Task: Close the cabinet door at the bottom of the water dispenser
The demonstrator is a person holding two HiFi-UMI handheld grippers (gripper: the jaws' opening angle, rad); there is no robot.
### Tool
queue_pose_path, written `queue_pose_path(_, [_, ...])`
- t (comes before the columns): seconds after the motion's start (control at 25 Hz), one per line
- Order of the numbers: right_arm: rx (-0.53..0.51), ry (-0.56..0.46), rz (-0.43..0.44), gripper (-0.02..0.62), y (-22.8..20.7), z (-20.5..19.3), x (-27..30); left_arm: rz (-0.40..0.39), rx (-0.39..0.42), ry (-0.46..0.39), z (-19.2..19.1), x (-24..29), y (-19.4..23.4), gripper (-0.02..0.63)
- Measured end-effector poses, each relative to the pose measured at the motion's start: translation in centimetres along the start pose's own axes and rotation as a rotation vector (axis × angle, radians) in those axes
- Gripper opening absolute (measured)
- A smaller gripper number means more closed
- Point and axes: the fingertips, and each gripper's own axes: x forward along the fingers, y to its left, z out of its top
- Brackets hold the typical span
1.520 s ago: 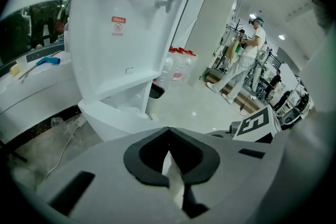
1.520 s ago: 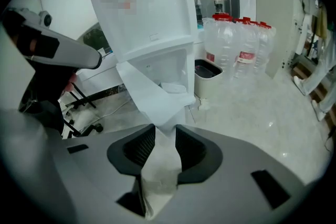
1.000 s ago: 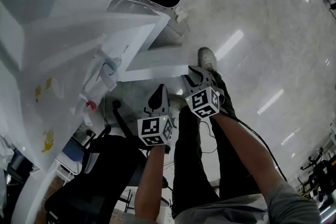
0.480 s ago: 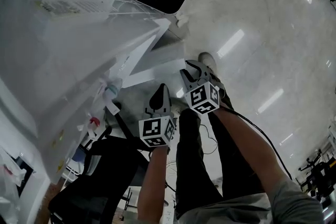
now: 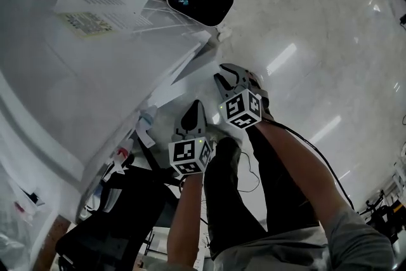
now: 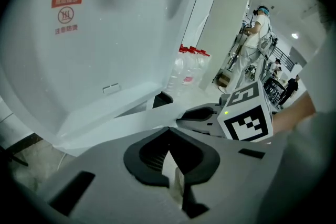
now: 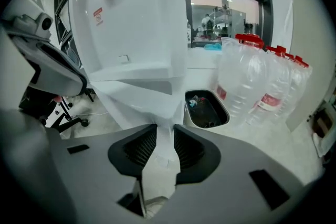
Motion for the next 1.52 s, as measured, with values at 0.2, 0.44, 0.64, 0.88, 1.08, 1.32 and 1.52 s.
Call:
queue_pose_path(0.2, [-0.043, -0.024, 0.006, 0.109, -1.3, 2.2, 1.7, 0.011, -0.002, -0.005, 0.5, 0.4, 0.3, 0.006])
queue_pose_path(0.44, [-0.072, -0.061, 0.005, 0.107, -2.7, 4.9, 3.7, 0.03, -0.024, -0.008, 0.5, 0.9, 1.2, 0.006])
queue_pose_path(0.64, [-0.09, -0.073, 0.003, 0.107, -3.0, 6.4, 5.0, 0.045, -0.037, -0.017, 0.8, 1.2, 2.1, 0.006])
queue_pose_path(0.88, [-0.088, -0.08, 0.0, 0.107, -3.0, 6.4, 4.9, 0.045, -0.042, -0.025, 1.2, 1.4, 2.4, 0.006])
queue_pose_path(1.08, [-0.038, -0.078, -0.005, 0.107, -2.7, 6.4, 3.3, 0.039, -0.042, -0.029, 1.7, 0.2, 2.0, 0.006])
queue_pose_path(1.32, [0.015, -0.075, -0.01, 0.086, -1.1, 5.7, -0.9, 0.023, -0.037, -0.029, 2.1, -2.4, 1.0, 0.006])
queue_pose_path(1.52, [0.053, -0.084, -0.027, 0.062, 0.4, 5.3, -4.7, 0.002, -0.025, -0.032, 2.2, -5.2, -0.3, 0.006])
